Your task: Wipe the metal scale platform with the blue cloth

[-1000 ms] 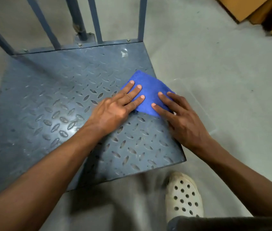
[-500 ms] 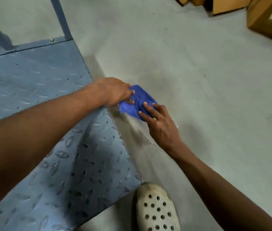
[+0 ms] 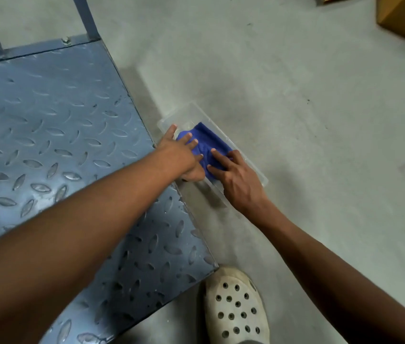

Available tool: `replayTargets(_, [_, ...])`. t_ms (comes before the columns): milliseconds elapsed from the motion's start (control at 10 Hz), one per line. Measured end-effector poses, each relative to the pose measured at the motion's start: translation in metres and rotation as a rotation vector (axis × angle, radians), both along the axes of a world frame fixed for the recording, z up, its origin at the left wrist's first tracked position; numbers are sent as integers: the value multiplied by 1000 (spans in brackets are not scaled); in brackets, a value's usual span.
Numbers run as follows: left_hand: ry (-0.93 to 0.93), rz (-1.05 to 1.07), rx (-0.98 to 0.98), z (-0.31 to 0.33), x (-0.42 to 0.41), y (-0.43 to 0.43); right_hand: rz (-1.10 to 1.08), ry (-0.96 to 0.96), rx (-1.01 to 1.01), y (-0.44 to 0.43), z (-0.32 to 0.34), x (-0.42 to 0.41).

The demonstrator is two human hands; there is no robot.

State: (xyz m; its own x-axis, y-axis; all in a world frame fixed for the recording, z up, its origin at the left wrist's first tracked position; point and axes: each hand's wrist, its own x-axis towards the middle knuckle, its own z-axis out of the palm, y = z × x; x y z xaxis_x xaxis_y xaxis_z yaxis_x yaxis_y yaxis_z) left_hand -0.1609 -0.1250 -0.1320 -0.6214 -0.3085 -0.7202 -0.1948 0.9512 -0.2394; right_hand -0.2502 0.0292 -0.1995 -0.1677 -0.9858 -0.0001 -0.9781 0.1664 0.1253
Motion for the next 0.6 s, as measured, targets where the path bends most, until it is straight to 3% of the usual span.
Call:
replayTargets(100, [8,33,21,0,-6,-4,-56,-123,303,-8,26,-1])
replayTargets(400, [69,173,62,29,5,3,-306,-258,294,-4,31,26])
replayTargets(500, [188,52,-14,44,12,7,-414,-291,180,-8,50,47])
replayTargets(600, [296,45,-63,84,37,8,-508,-287,266,-11,77,61])
